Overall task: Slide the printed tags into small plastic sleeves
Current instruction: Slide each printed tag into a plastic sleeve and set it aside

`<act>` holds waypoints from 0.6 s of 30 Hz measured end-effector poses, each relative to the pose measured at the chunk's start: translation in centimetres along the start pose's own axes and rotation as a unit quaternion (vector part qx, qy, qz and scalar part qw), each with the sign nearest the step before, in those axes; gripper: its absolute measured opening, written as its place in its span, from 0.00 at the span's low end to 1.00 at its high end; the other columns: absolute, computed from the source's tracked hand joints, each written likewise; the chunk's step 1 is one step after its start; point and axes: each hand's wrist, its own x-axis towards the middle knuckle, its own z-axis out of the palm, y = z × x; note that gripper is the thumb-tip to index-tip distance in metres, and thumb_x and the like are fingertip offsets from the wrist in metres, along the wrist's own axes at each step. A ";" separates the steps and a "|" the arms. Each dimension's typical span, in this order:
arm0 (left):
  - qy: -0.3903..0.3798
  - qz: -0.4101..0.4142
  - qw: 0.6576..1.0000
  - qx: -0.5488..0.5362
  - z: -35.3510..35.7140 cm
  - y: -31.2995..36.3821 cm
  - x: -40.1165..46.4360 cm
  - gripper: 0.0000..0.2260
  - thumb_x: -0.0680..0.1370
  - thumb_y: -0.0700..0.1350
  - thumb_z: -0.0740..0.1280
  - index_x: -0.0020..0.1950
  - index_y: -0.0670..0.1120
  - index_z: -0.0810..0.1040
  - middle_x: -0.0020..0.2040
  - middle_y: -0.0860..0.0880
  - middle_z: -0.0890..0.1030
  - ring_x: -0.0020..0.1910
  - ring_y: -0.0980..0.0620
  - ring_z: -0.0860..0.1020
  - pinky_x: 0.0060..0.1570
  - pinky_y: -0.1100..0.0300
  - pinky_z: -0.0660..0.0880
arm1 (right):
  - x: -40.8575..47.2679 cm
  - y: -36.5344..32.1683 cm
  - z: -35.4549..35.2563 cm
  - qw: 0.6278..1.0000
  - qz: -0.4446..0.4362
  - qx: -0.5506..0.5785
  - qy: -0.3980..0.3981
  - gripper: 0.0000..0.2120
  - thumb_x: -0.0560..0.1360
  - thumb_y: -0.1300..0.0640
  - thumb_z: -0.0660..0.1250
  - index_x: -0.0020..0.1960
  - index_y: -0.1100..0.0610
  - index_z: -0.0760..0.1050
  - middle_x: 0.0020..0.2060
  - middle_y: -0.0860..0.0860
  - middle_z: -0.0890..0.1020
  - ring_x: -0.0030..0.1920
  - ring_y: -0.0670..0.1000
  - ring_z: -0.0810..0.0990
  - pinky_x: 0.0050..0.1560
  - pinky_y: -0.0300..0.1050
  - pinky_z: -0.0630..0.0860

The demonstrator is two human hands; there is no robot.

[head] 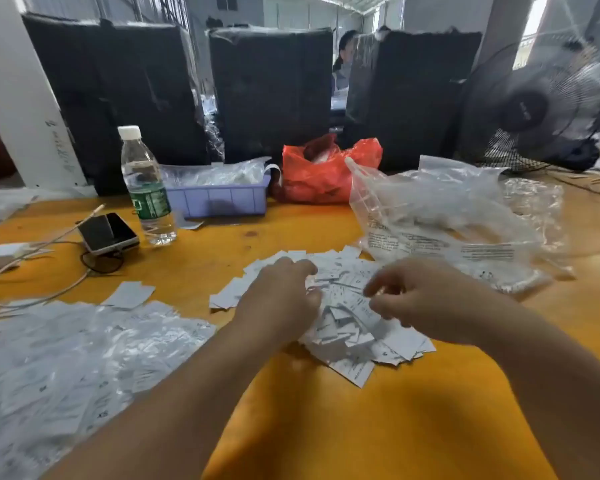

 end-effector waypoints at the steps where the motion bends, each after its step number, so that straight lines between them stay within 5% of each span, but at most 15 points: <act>1: -0.023 -0.006 0.999 0.044 0.4 0.2 0.5 0.17 0.80 0.52 0.59 0.69 0.54 0.70 0.63 0.50 0.72 0.62 0.48 0.70 0.59 0.50 0.72 | 0.8 0.0 0.5 1.000 0.005 -0.017 0.013 0.10 0.77 0.49 0.65 0.58 0.47 0.78 0.41 0.41 0.78 0.37 0.43 0.78 0.34 0.39 0.72; 7: -0.031 0.014 0.980 0.196 1.2 1.9 2.2 0.11 0.79 0.53 0.61 0.56 0.54 0.79 0.56 0.50 0.76 0.57 0.46 0.73 0.56 0.51 0.68 | 2.5 1.5 3.2 0.998 0.015 -0.037 0.039 0.11 0.77 0.50 0.64 0.58 0.49 0.78 0.35 0.40 0.71 0.32 0.42 0.73 0.33 0.38 0.66; 10: -0.050 0.007 0.989 0.141 0.0 3.6 3.6 0.05 0.74 0.48 0.65 0.45 0.51 0.80 0.46 0.52 0.80 0.47 0.49 0.77 0.46 0.54 0.74 | 2.6 2.2 2.3 0.979 -0.039 -0.032 0.195 0.09 0.76 0.56 0.66 0.54 0.54 0.81 0.34 0.41 0.72 0.34 0.40 0.70 0.36 0.36 0.64; 14: -0.020 0.040 0.998 0.052 0.0 6.5 5.6 0.05 0.72 0.43 0.63 0.41 0.49 0.78 0.40 0.51 0.79 0.41 0.49 0.77 0.35 0.57 0.75 | 3.0 2.5 0.0 0.907 -0.079 -0.123 0.395 0.11 0.73 0.65 0.65 0.54 0.62 0.81 0.48 0.56 0.80 0.50 0.55 0.76 0.49 0.45 0.72; 18: -0.009 0.040 0.991 0.126 0.1 6.8 6.7 0.06 0.73 0.43 0.62 0.46 0.49 0.77 0.42 0.51 0.77 0.41 0.48 0.75 0.29 0.61 0.64 | 4.6 4.7 -2.6 0.932 0.045 -0.169 0.317 0.10 0.77 0.64 0.58 0.49 0.59 0.79 0.43 0.56 0.81 0.44 0.57 0.79 0.41 0.47 0.76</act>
